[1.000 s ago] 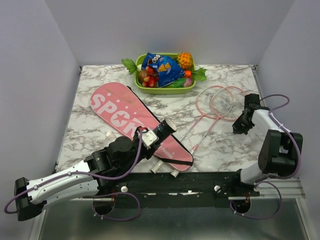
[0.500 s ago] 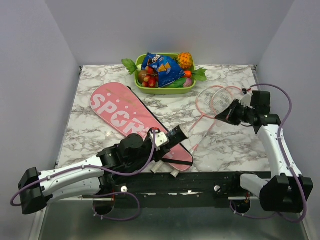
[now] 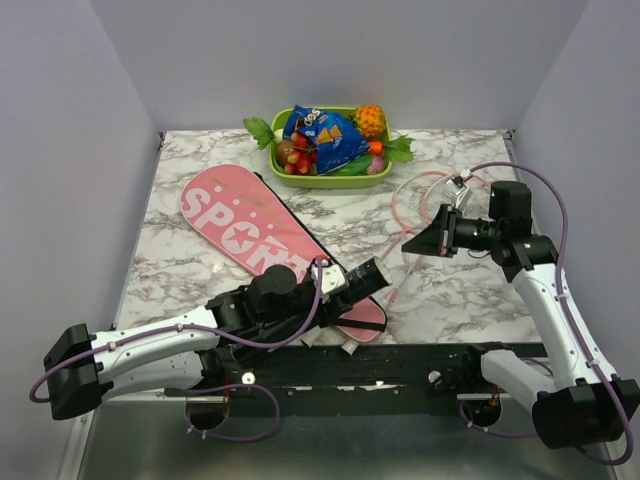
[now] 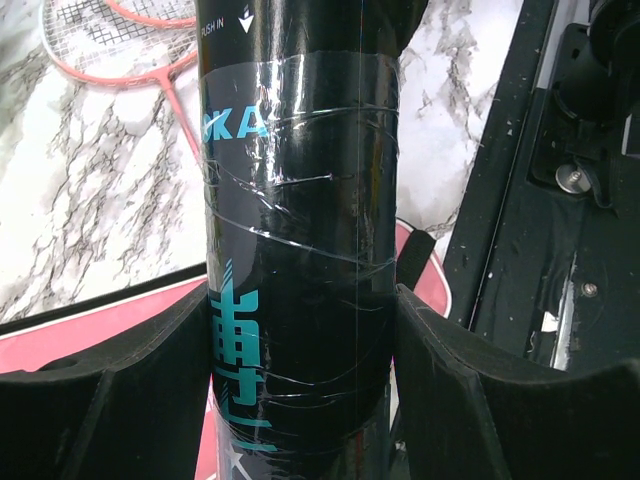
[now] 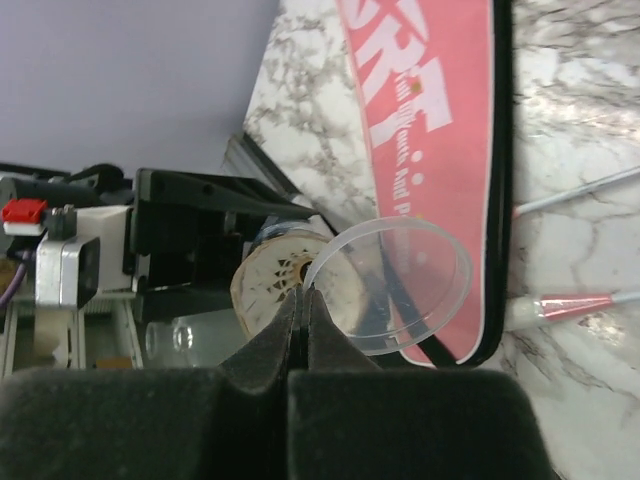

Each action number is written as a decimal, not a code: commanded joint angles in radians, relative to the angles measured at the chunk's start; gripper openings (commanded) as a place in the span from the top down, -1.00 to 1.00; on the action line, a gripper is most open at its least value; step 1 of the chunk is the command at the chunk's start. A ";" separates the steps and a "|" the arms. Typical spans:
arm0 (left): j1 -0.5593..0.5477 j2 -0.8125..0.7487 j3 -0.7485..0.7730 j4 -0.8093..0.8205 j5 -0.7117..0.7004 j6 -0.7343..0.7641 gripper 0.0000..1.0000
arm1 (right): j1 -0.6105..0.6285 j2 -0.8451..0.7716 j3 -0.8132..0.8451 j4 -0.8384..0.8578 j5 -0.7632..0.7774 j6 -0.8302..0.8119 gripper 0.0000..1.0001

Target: Pack up the badminton gear

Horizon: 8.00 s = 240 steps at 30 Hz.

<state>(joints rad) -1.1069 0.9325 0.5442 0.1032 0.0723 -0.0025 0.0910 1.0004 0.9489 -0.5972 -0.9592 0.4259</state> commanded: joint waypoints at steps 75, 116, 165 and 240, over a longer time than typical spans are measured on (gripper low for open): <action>-0.068 -0.093 0.016 -0.007 -0.088 -0.050 1.00 | 0.326 0.112 0.088 -0.184 -0.250 -0.142 0.56; -0.263 -0.090 0.303 -0.020 -0.316 0.058 1.00 | 0.351 0.162 -0.117 0.450 -0.253 0.306 0.14; -0.277 -0.133 0.247 -0.002 -0.617 0.200 1.00 | 0.440 0.162 0.360 -0.177 0.267 -0.038 0.99; 1.121 0.617 0.809 -0.480 -0.375 0.032 -0.97 | 0.403 0.280 0.085 -0.042 0.442 -0.026 0.48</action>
<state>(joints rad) 0.1154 1.6699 1.3205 -0.2947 -0.2874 0.1375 0.4953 1.2396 0.9600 -0.6453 -0.5911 0.3923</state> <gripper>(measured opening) 0.985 0.236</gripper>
